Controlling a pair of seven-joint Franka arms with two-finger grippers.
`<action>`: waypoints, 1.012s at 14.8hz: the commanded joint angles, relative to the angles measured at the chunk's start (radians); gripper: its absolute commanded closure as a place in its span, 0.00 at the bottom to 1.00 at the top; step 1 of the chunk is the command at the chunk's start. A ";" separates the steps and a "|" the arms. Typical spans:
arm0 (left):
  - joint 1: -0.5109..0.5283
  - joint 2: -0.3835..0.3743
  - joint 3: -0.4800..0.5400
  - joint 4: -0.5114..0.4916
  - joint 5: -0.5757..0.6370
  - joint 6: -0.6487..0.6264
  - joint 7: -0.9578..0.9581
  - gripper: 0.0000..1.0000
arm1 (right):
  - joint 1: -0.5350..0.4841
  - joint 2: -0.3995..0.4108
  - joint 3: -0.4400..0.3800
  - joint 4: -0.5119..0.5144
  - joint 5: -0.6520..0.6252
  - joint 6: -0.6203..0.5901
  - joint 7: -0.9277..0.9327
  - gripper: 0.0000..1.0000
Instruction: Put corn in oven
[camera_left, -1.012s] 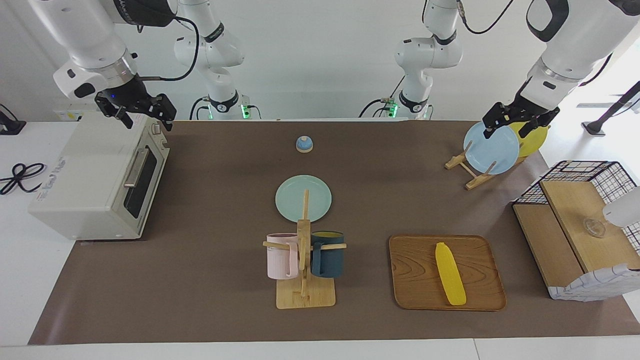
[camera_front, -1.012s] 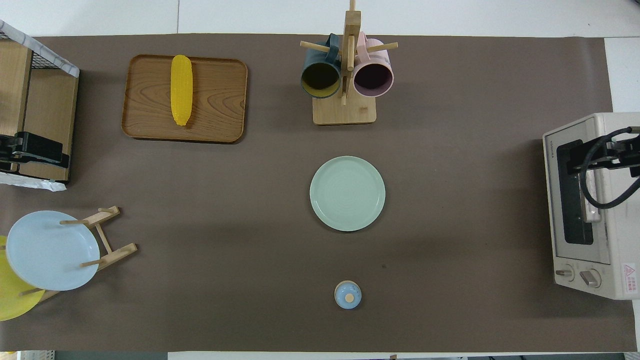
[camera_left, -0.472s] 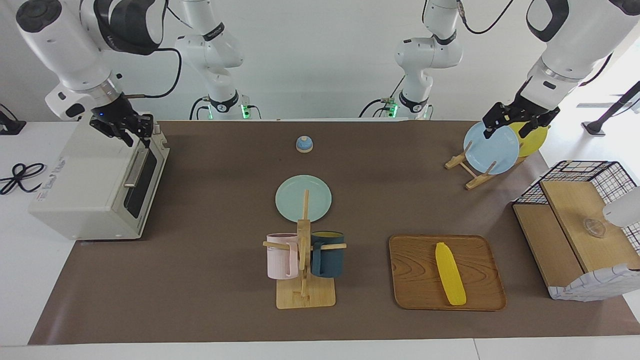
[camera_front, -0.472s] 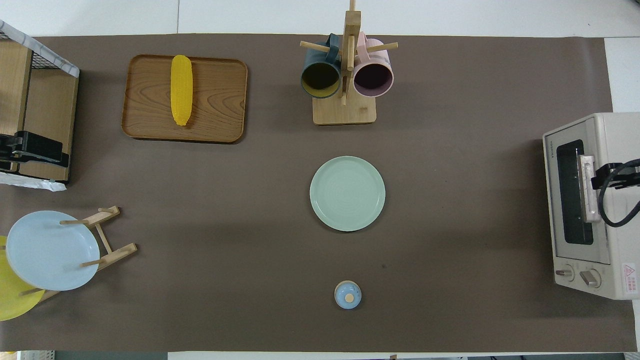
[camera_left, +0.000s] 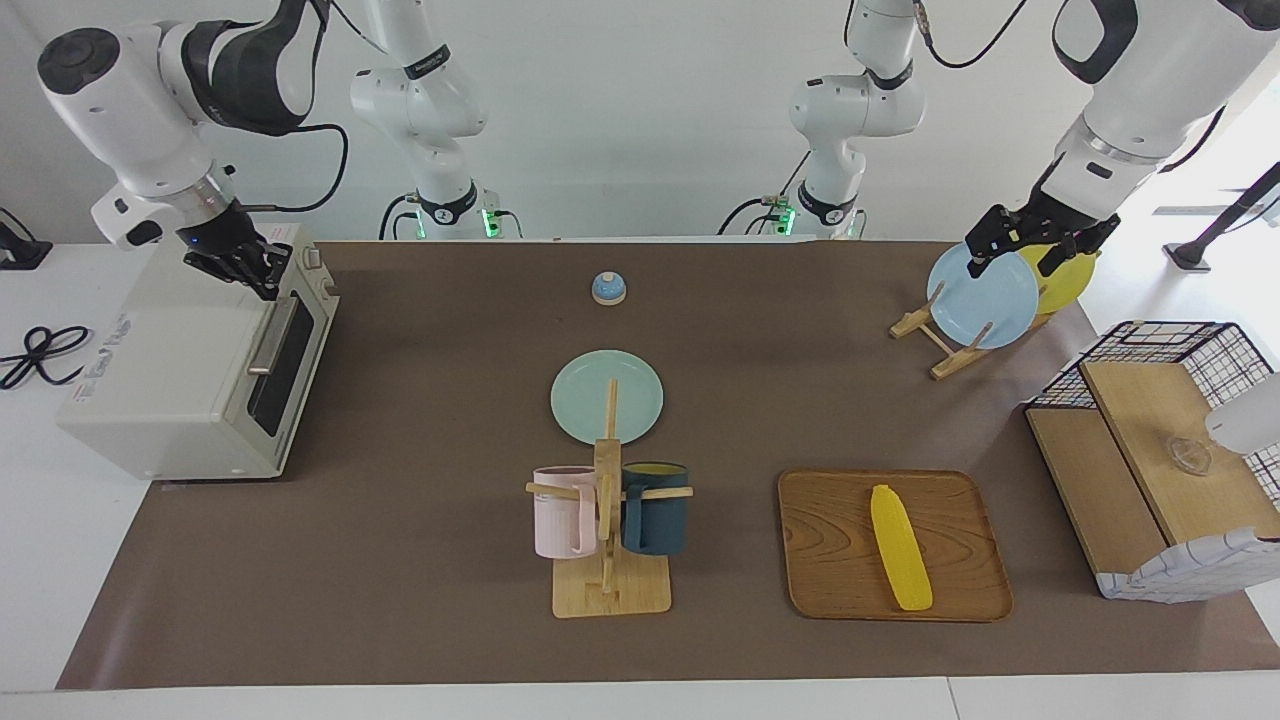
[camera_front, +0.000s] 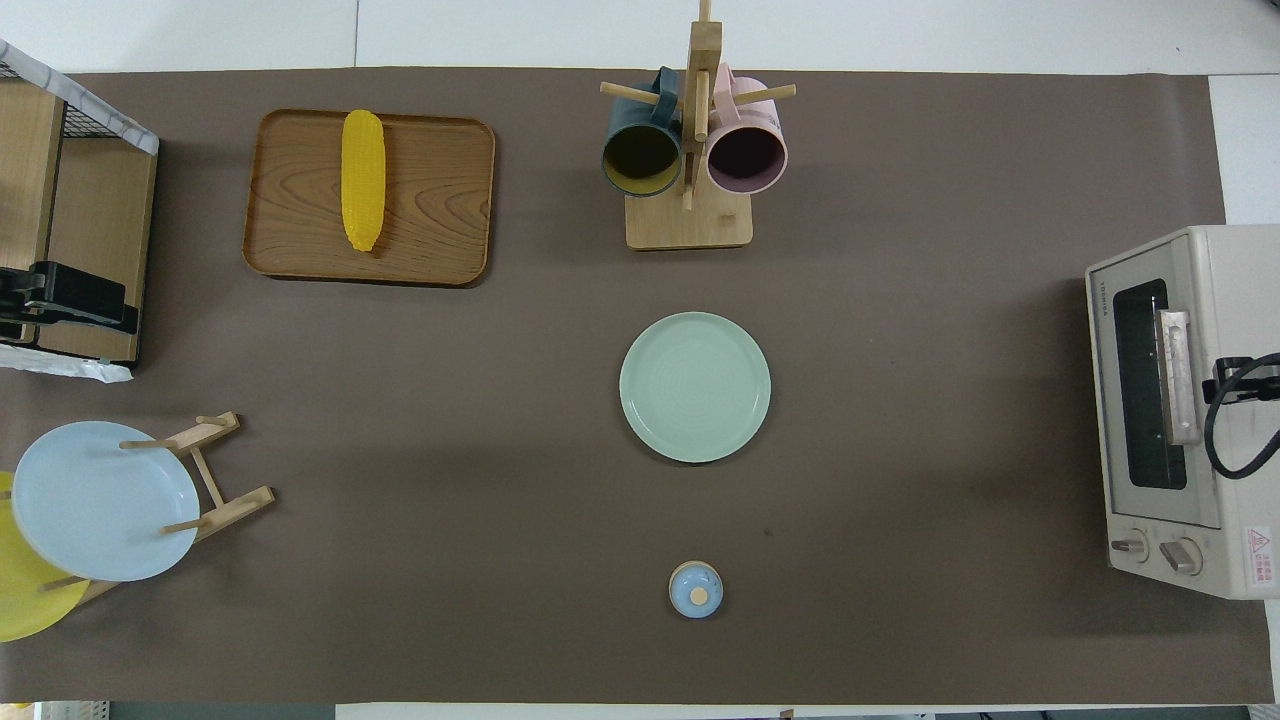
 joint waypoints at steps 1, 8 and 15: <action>-0.007 0.002 -0.003 -0.035 0.006 0.059 -0.012 0.00 | -0.007 0.020 0.003 -0.032 0.009 0.065 0.015 1.00; -0.088 0.391 -0.005 0.219 -0.034 0.131 -0.011 0.00 | -0.027 0.065 0.001 -0.029 0.009 0.109 0.003 1.00; -0.087 0.743 -0.041 0.470 -0.035 0.293 0.024 0.00 | -0.027 0.080 0.001 -0.029 -0.012 0.109 -0.039 1.00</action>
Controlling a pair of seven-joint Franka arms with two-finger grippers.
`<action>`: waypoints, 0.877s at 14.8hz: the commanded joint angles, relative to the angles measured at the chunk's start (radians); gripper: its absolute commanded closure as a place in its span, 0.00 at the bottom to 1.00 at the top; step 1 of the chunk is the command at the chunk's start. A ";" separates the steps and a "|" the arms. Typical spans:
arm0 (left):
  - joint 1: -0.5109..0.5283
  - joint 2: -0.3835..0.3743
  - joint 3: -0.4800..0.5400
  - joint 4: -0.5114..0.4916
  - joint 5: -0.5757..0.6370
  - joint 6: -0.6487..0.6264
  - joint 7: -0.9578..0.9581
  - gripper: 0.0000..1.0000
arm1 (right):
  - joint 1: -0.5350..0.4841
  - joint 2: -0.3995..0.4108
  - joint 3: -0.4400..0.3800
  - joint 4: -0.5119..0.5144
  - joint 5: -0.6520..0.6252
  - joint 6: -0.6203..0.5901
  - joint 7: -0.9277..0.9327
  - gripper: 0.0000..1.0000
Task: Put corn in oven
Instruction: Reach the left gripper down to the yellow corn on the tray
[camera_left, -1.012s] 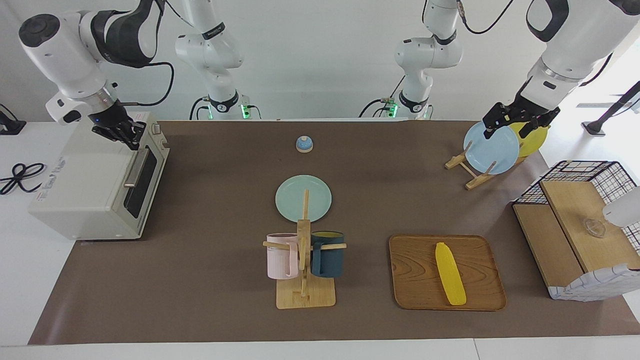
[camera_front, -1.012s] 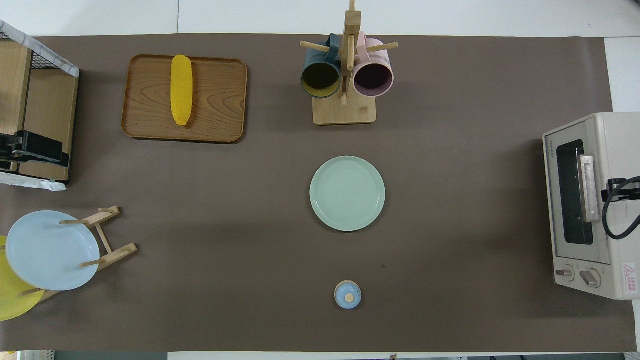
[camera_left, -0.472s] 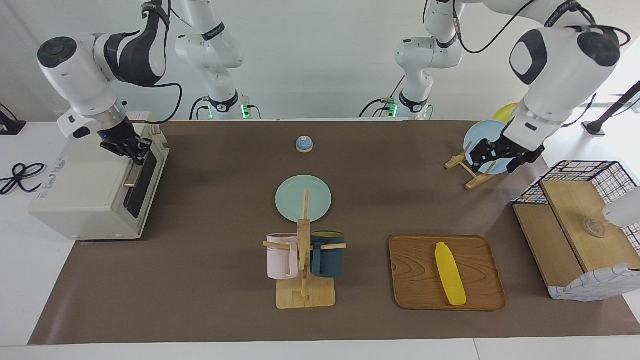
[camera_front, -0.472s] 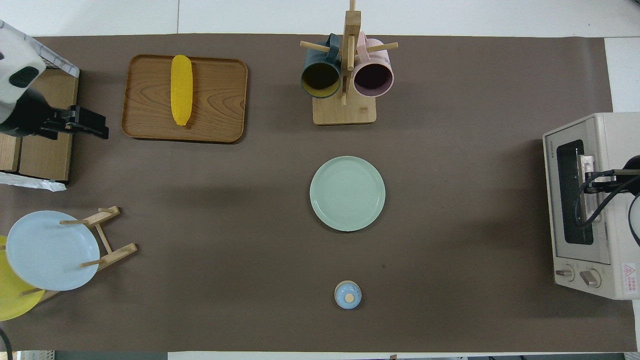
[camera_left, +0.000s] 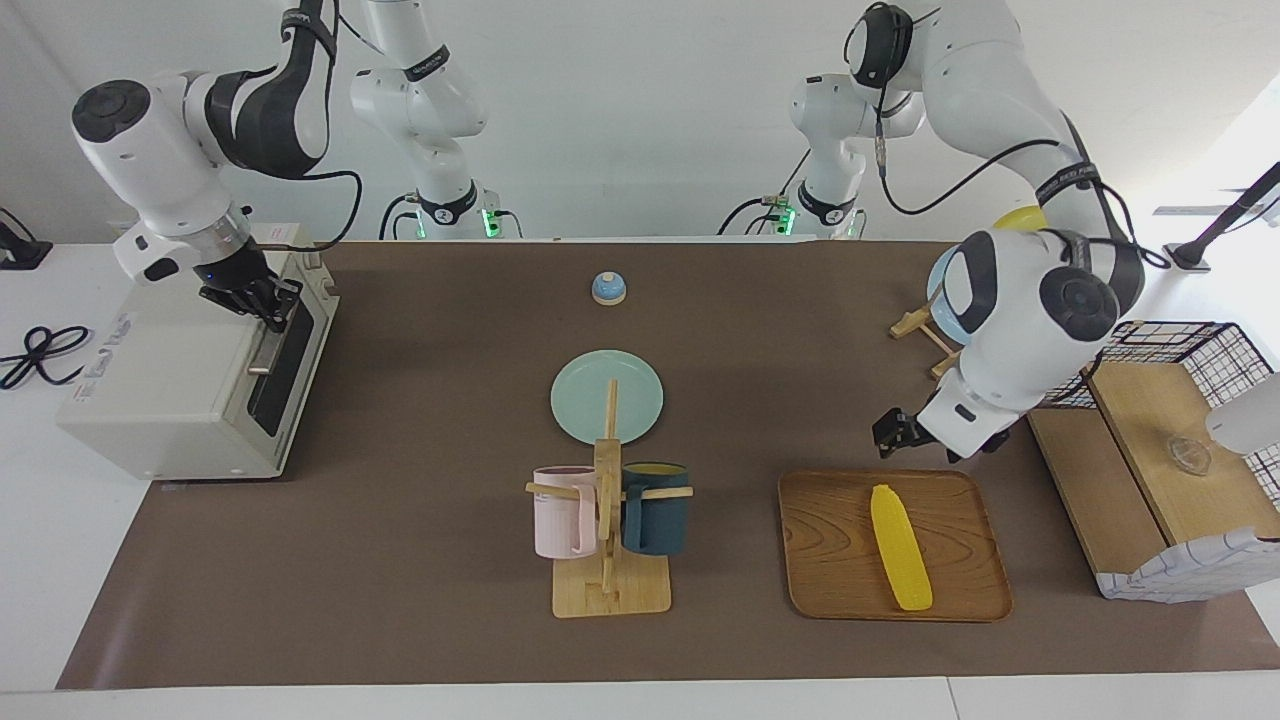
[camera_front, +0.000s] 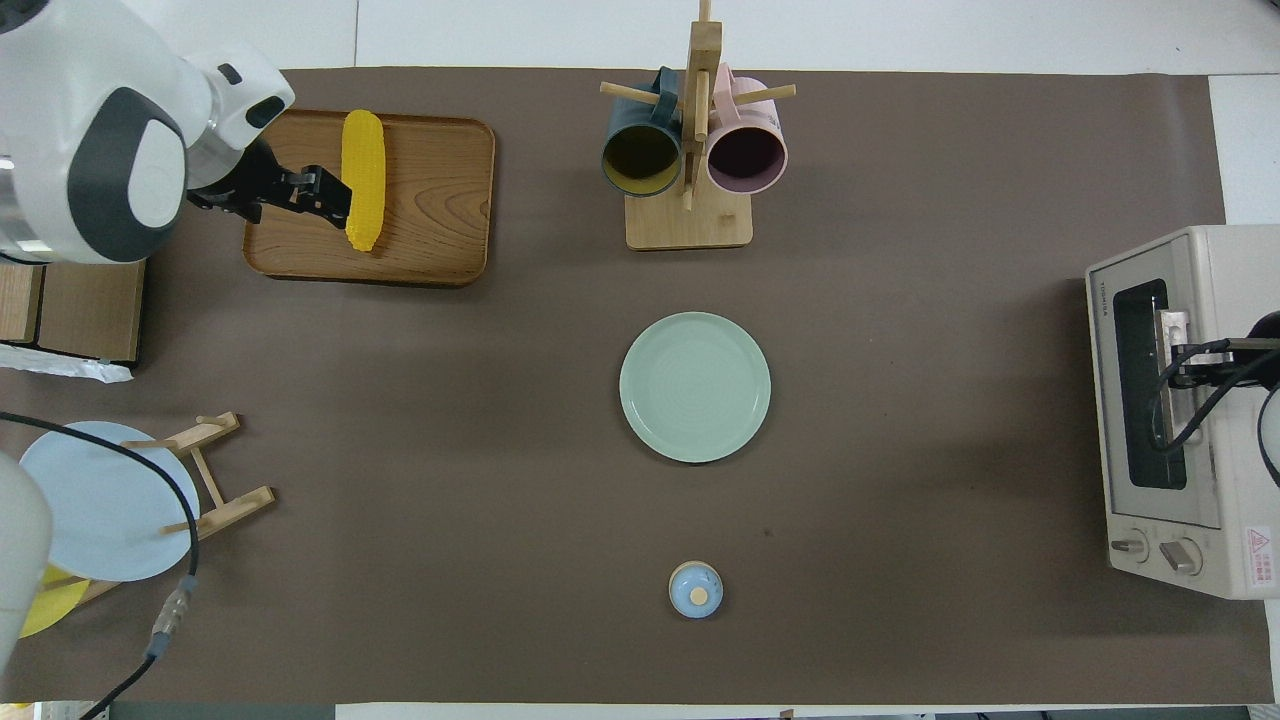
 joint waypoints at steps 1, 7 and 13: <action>0.012 0.094 0.000 0.113 -0.013 0.040 0.046 0.00 | -0.013 0.004 0.007 -0.008 -0.017 0.017 -0.042 1.00; 0.028 0.178 -0.012 0.117 -0.011 0.175 0.087 0.00 | -0.001 0.011 0.008 -0.021 -0.015 0.017 -0.036 1.00; 0.028 0.200 -0.011 0.110 -0.013 0.238 0.087 0.00 | 0.022 0.027 0.011 -0.047 -0.012 0.048 -0.031 1.00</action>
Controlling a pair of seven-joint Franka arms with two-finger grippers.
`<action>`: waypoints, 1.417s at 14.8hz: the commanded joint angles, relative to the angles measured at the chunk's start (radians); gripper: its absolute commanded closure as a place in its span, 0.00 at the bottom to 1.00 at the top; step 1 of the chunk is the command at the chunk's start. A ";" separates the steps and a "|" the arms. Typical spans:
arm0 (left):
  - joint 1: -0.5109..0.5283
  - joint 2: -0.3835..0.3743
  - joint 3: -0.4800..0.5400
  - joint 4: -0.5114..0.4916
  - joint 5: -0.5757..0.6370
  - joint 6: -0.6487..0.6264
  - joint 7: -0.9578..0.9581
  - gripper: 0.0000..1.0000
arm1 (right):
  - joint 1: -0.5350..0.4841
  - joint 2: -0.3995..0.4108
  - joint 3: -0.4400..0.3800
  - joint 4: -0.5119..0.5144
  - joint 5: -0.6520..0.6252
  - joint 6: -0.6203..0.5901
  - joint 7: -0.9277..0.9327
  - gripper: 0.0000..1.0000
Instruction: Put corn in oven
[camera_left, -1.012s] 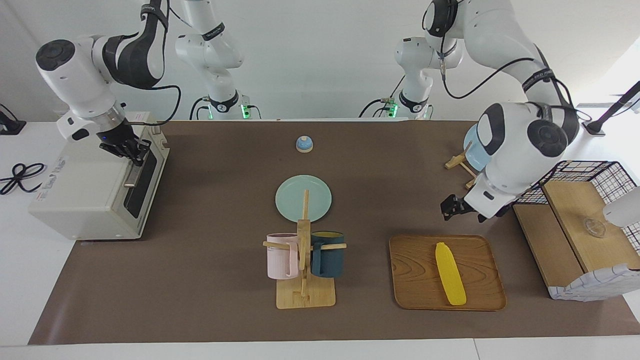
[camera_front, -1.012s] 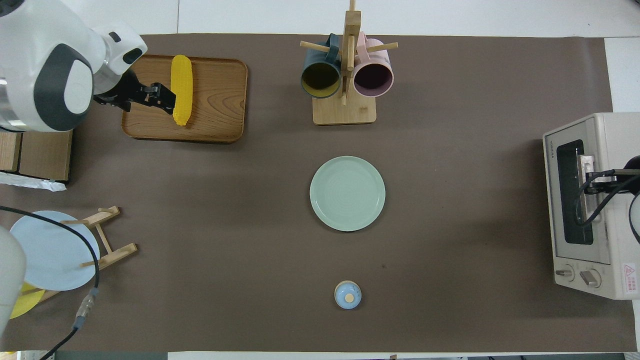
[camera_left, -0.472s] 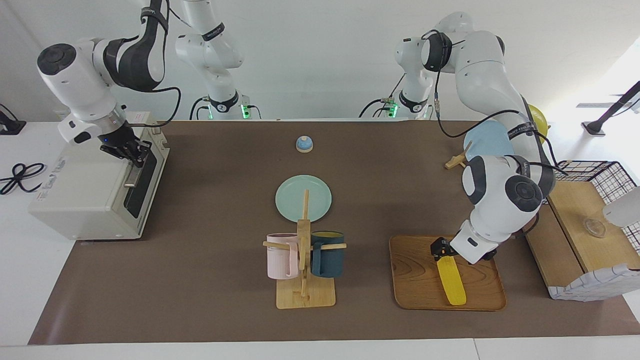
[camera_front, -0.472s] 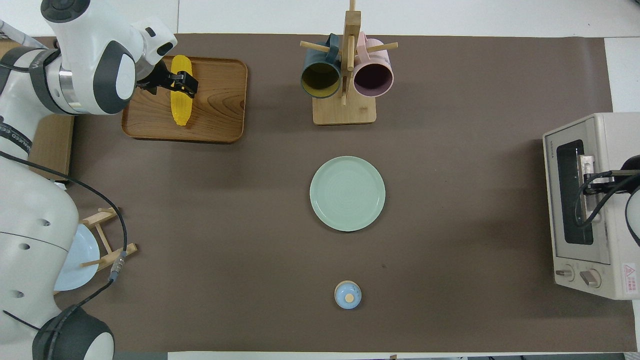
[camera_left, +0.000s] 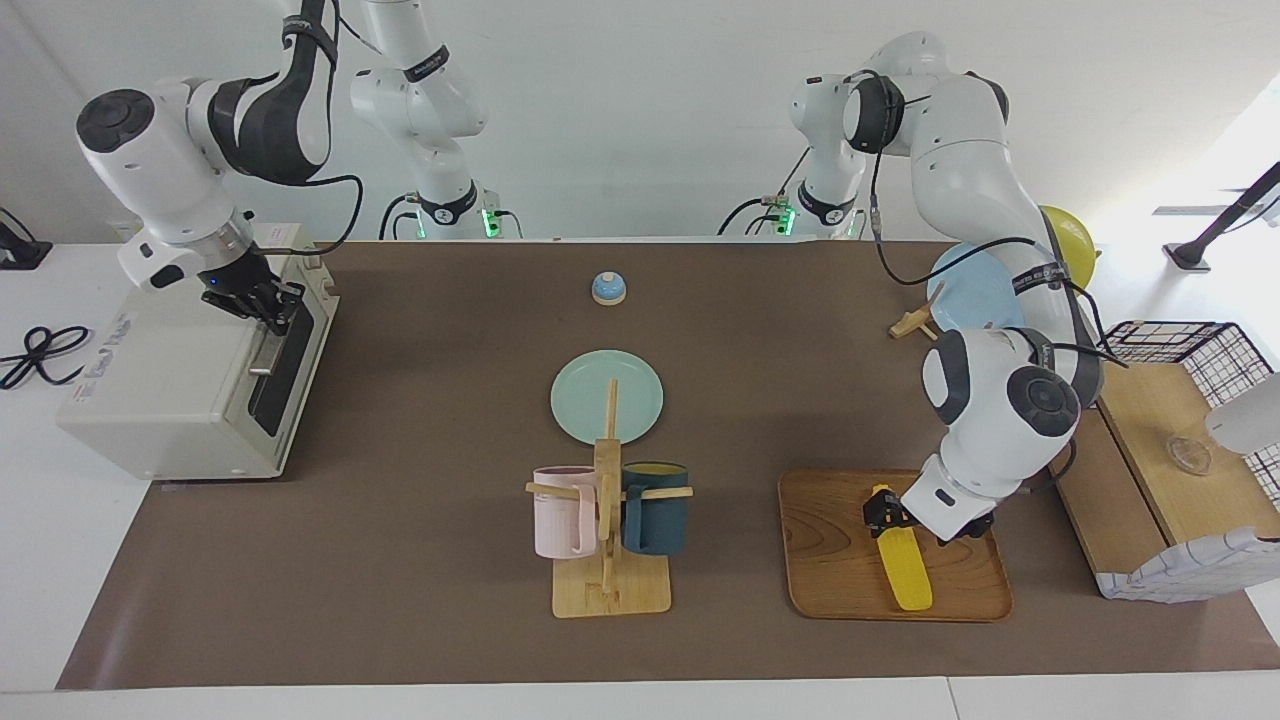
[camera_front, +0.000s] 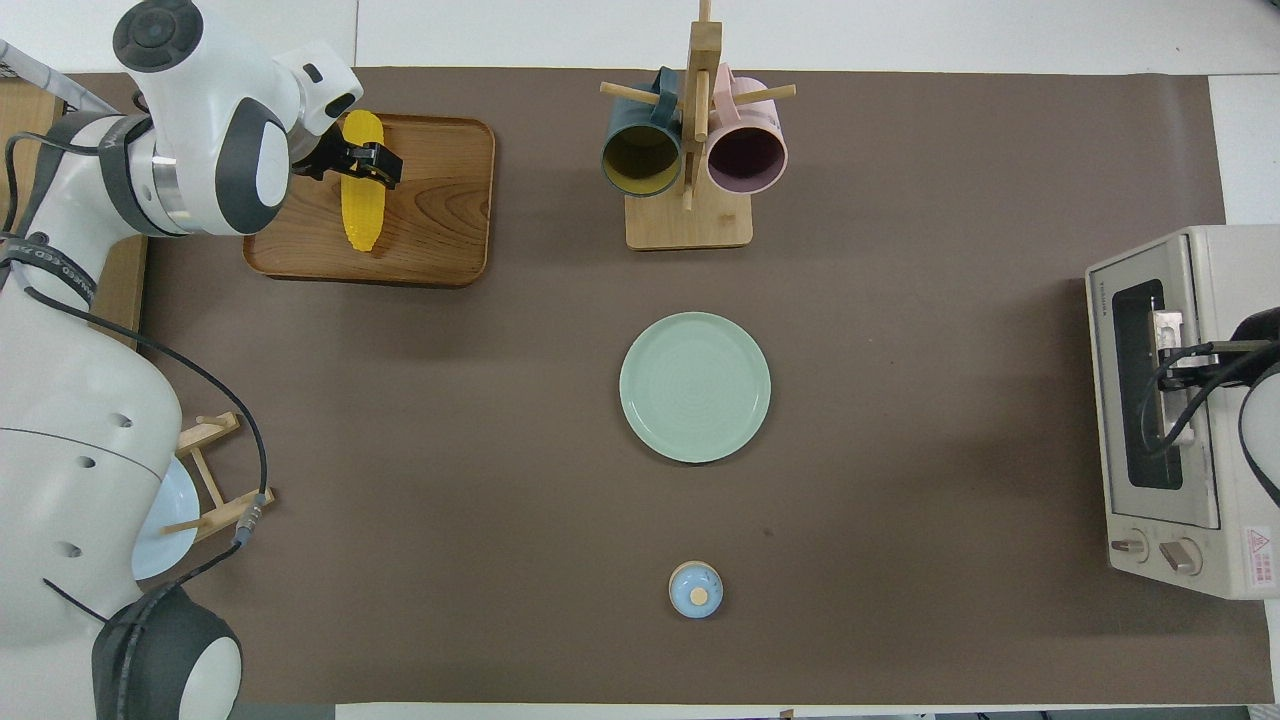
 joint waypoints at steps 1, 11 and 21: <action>0.007 0.027 -0.005 0.032 -0.011 0.019 0.020 0.06 | 0.012 0.022 0.004 -0.037 -0.004 0.051 -0.012 1.00; 0.004 -0.097 0.003 0.027 -0.072 -0.204 0.014 1.00 | 0.052 0.120 0.010 -0.105 0.004 0.248 0.010 1.00; -0.315 -0.627 -0.006 -0.554 -0.132 -0.176 -0.376 1.00 | 0.133 0.129 0.008 -0.232 0.006 0.419 0.094 1.00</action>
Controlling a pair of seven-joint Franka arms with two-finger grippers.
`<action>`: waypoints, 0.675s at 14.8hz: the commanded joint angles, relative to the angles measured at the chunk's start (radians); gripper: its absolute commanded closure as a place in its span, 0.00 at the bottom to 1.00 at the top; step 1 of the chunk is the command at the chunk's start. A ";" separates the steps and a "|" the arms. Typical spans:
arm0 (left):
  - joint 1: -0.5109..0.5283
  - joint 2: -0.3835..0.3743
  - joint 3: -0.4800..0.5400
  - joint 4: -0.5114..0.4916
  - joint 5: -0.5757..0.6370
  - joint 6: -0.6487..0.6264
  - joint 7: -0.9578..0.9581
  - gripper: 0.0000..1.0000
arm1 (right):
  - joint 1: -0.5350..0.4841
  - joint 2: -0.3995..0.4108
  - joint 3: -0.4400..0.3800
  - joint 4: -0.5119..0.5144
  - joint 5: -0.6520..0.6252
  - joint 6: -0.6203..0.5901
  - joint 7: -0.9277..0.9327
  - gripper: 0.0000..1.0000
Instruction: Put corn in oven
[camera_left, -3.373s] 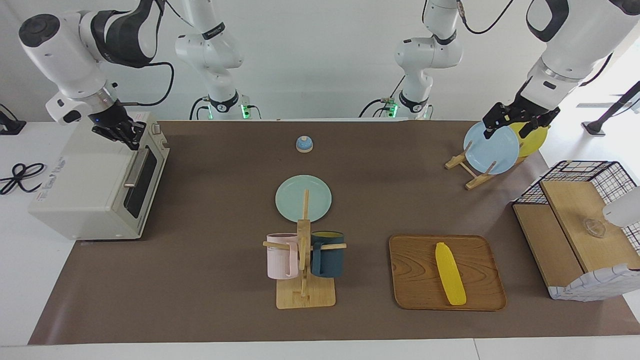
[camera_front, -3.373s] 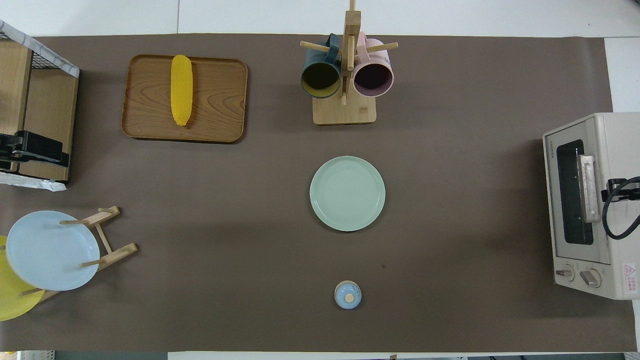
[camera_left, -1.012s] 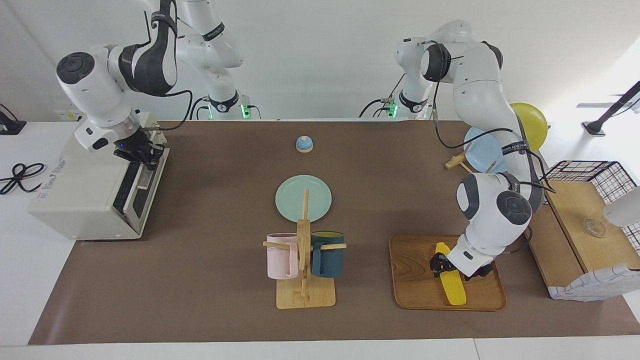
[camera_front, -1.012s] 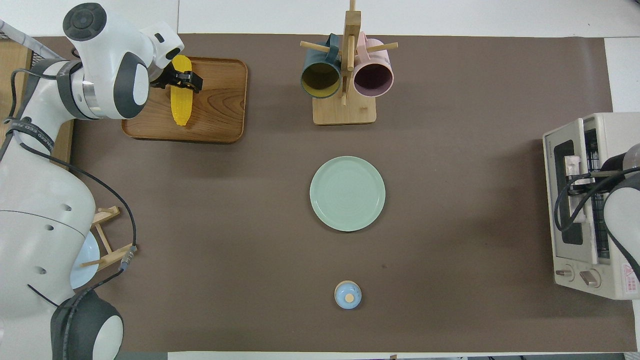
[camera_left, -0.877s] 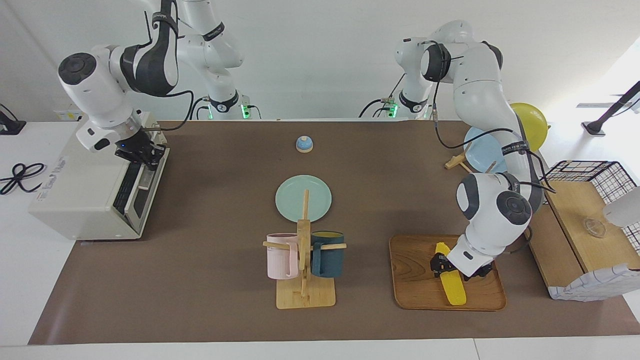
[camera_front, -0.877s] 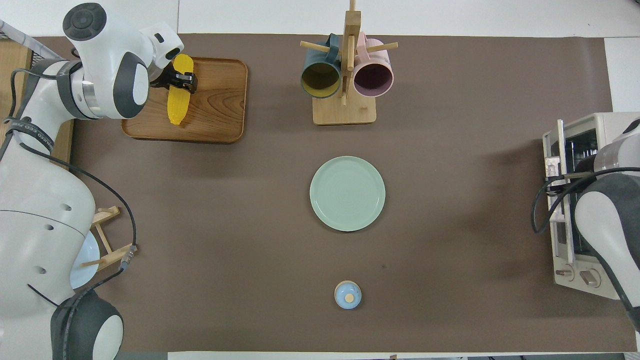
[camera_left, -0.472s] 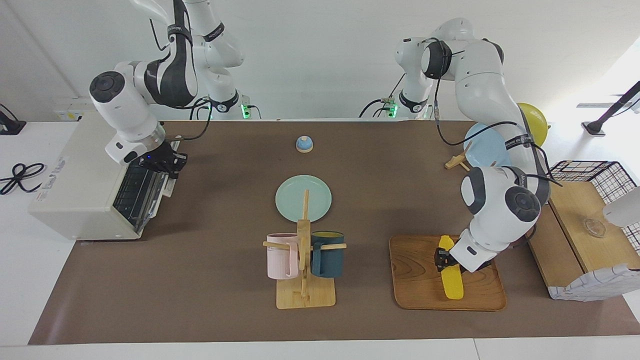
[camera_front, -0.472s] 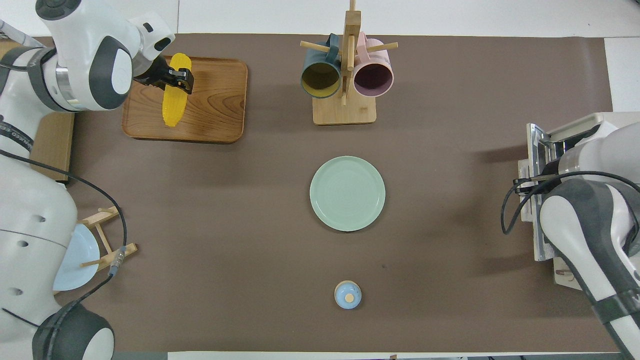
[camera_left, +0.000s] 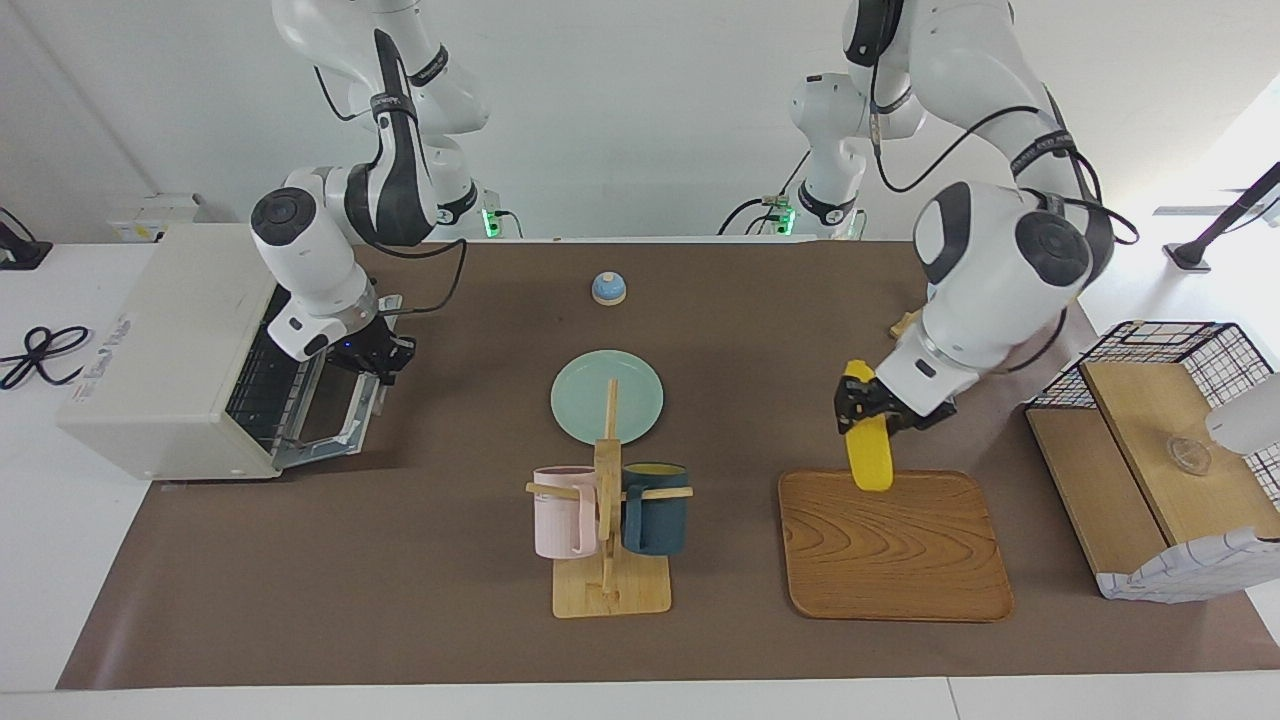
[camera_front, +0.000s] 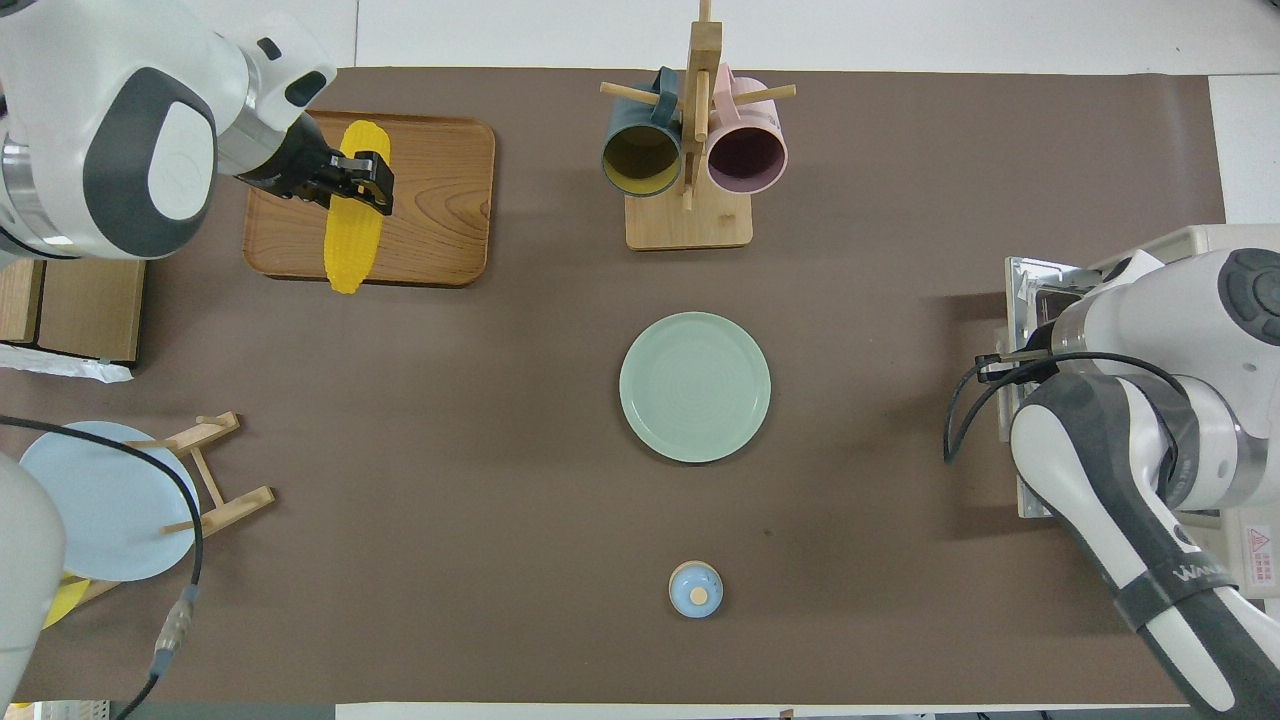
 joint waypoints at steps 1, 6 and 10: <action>-0.168 -0.092 0.020 -0.187 -0.018 0.164 -0.181 1.00 | -0.030 0.011 -0.022 -0.045 -0.043 0.082 -0.002 1.00; -0.357 -0.038 0.022 -0.293 -0.018 0.416 -0.357 1.00 | 0.002 0.031 -0.021 -0.056 -0.040 0.098 0.021 1.00; -0.401 0.109 0.022 -0.264 -0.018 0.601 -0.401 1.00 | 0.047 0.037 -0.021 -0.048 -0.010 0.099 0.042 1.00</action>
